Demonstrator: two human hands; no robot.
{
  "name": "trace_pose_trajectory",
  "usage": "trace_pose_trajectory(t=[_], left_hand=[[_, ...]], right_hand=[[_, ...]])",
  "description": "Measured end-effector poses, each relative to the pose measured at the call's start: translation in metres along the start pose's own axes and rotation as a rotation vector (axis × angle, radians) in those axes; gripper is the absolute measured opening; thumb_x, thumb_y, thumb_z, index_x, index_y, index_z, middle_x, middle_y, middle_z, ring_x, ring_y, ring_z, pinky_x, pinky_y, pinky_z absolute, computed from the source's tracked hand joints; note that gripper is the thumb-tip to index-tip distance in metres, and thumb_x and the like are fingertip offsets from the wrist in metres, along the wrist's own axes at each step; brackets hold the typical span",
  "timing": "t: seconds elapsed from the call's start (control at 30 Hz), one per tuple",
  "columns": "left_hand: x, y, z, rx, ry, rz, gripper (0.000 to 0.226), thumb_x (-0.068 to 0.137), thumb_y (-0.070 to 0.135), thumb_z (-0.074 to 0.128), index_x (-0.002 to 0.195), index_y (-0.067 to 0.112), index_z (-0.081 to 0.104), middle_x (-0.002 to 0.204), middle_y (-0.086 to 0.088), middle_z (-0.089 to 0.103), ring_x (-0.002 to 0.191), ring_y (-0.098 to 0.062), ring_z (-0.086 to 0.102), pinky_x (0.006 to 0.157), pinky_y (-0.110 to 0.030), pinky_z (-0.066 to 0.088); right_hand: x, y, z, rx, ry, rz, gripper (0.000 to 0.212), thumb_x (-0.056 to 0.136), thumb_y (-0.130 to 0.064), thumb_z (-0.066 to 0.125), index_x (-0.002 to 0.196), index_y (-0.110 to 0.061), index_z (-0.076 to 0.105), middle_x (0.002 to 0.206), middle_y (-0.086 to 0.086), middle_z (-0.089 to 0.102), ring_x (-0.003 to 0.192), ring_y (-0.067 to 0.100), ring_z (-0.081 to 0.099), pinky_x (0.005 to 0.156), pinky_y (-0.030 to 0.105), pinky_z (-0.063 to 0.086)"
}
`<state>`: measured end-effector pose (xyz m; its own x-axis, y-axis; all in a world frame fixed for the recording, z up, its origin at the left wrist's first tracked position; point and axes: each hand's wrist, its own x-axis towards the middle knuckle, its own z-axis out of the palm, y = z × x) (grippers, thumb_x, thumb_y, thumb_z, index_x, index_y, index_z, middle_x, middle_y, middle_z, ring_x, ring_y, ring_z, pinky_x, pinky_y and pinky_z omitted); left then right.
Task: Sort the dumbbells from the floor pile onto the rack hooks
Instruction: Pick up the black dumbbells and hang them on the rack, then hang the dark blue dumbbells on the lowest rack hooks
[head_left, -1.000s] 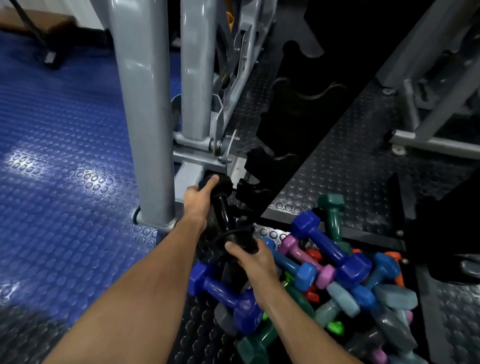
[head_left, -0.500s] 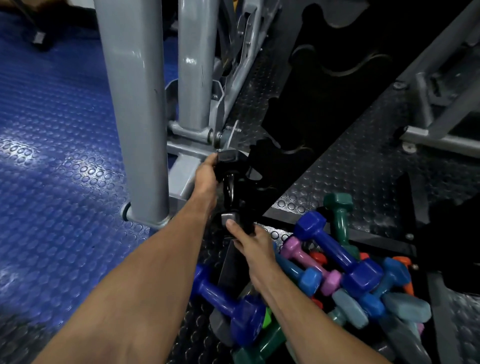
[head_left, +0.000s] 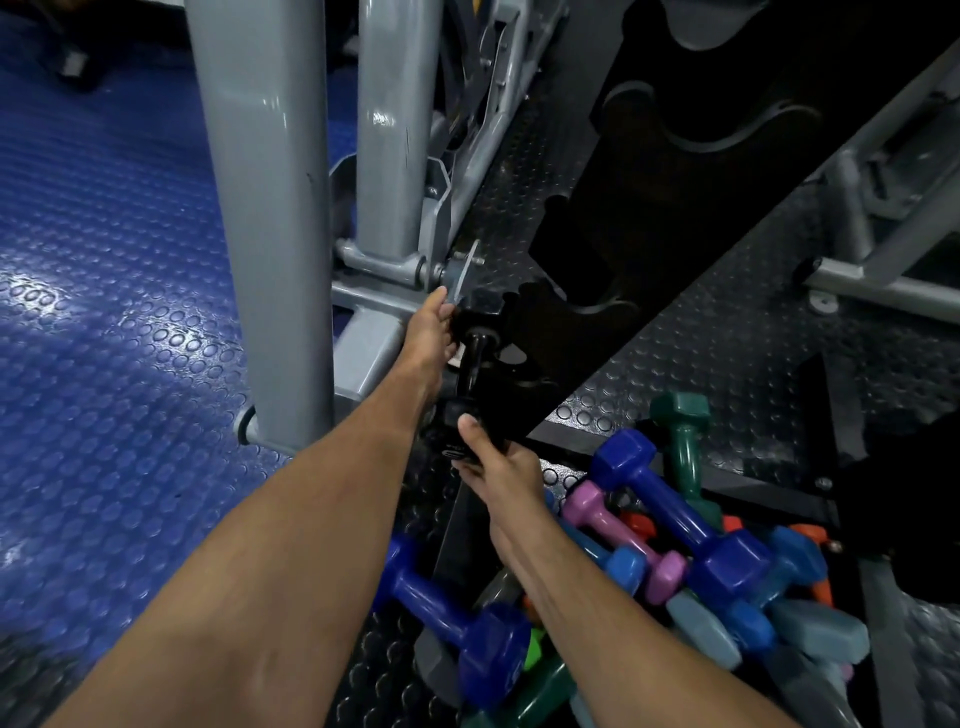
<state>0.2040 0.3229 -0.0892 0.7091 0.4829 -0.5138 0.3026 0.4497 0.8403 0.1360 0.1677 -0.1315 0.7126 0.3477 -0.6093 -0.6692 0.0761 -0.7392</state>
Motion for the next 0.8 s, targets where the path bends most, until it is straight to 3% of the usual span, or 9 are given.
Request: trace_pose_trajectory(t=[0.1, 0.17, 0.27, 0.4, 0.5, 0.63, 0.7, 0.73, 0.8], left_hand=[[0.001, -0.001, 0.007, 0.085, -0.067, -0.013, 0.059, 0.108, 0.044, 0.029, 0.150, 0.004, 0.043, 0.157, -0.013, 0.042, 0.148, -0.027, 0.035, 0.118, -0.035, 0.027], [0.001, -0.008, 0.011, 0.138, -0.113, -0.035, 0.056, 0.108, 0.043, 0.028, 0.145, 0.009, 0.052, 0.150, -0.009, 0.052, 0.145, -0.023, 0.042, 0.109, -0.030, 0.035], [-0.003, -0.017, 0.014, 0.111, -0.082, -0.053, 0.047, 0.109, 0.041, 0.033, 0.121, 0.013, 0.069, 0.113, 0.003, 0.075, 0.120, -0.017, 0.061, 0.090, -0.025, 0.047], [-0.013, -0.020, 0.016, 0.110, -0.063, -0.042, 0.053, 0.109, 0.038, 0.033, 0.148, 0.005, 0.049, 0.143, -0.003, 0.057, 0.142, -0.017, 0.045, 0.105, -0.029, 0.037], [-0.016, -0.017, 0.021, 0.115, -0.081, -0.027, 0.055, 0.109, 0.038, 0.032, 0.152, 0.006, 0.043, 0.158, -0.008, 0.044, 0.147, -0.018, 0.038, 0.116, -0.032, 0.029], [-0.023, -0.021, 0.018, 0.145, -0.055, 0.005, 0.054, 0.109, 0.037, 0.034, 0.131, -0.005, 0.061, 0.132, -0.010, 0.067, 0.123, -0.019, 0.059, 0.102, -0.029, 0.040], [-0.027, -0.024, 0.012, 0.135, -0.040, -0.001, 0.050, 0.108, 0.042, 0.037, 0.129, 0.007, 0.064, 0.140, -0.014, 0.060, 0.133, -0.020, 0.054, 0.104, -0.029, 0.039], [-0.031, -0.025, 0.010, 0.111, -0.034, 0.009, 0.047, 0.108, 0.042, 0.037, 0.130, 0.011, 0.064, 0.134, -0.010, 0.064, 0.128, -0.016, 0.058, 0.097, -0.021, 0.044], [-0.038, -0.033, 0.004, 0.034, 0.044, 0.029, 0.035, 0.109, 0.038, 0.037, 0.110, 0.021, 0.068, 0.094, 0.009, 0.078, 0.094, -0.002, 0.070, 0.070, -0.011, 0.049]], right_hand=[[0.004, 0.006, -0.006, 0.038, 0.034, 0.020, 0.030, 0.086, -0.027, 0.083, 0.109, -0.012, 0.073, 0.108, 0.006, 0.079, 0.105, 0.026, 0.074, 0.096, 0.036, 0.059], [0.003, 0.011, -0.016, 0.060, 0.037, 0.032, 0.033, 0.087, -0.027, 0.082, 0.113, -0.009, 0.072, 0.112, 0.011, 0.078, 0.111, 0.030, 0.073, 0.097, 0.035, 0.059], [-0.002, 0.007, -0.029, 0.073, 0.024, 0.037, 0.036, 0.092, -0.023, 0.077, 0.121, -0.002, 0.070, 0.116, 0.014, 0.077, 0.114, 0.028, 0.072, 0.102, 0.033, 0.056], [-0.005, 0.003, -0.033, 0.032, -0.009, 0.036, 0.035, 0.092, -0.024, 0.077, 0.119, -0.003, 0.071, 0.112, 0.009, 0.079, 0.113, 0.025, 0.072, 0.106, 0.033, 0.054], [-0.005, -0.001, -0.031, -0.008, -0.012, 0.054, 0.034, 0.089, -0.029, 0.079, 0.115, -0.008, 0.073, 0.109, 0.004, 0.080, 0.110, 0.020, 0.073, 0.107, 0.033, 0.053], [-0.014, -0.009, -0.036, -0.162, -0.065, 0.034, 0.018, 0.093, -0.035, 0.076, 0.106, -0.024, 0.070, 0.105, -0.007, 0.077, 0.107, 0.011, 0.070, 0.099, 0.024, 0.052], [-0.020, -0.012, -0.043, -0.277, -0.083, -0.010, 0.021, 0.093, -0.040, 0.075, 0.109, -0.027, 0.068, 0.105, -0.008, 0.076, 0.108, 0.009, 0.069, 0.096, 0.021, 0.051], [-0.024, -0.013, -0.048, -0.343, -0.077, -0.043, 0.025, 0.093, -0.042, 0.075, 0.112, -0.027, 0.067, 0.106, -0.008, 0.076, 0.108, 0.008, 0.069, 0.094, 0.019, 0.051], [-0.036, -0.018, -0.060, -0.477, -0.048, -0.104, 0.026, 0.094, -0.041, 0.073, 0.113, -0.027, 0.061, 0.103, -0.013, 0.070, 0.099, 0.000, 0.066, 0.080, 0.009, 0.047]])
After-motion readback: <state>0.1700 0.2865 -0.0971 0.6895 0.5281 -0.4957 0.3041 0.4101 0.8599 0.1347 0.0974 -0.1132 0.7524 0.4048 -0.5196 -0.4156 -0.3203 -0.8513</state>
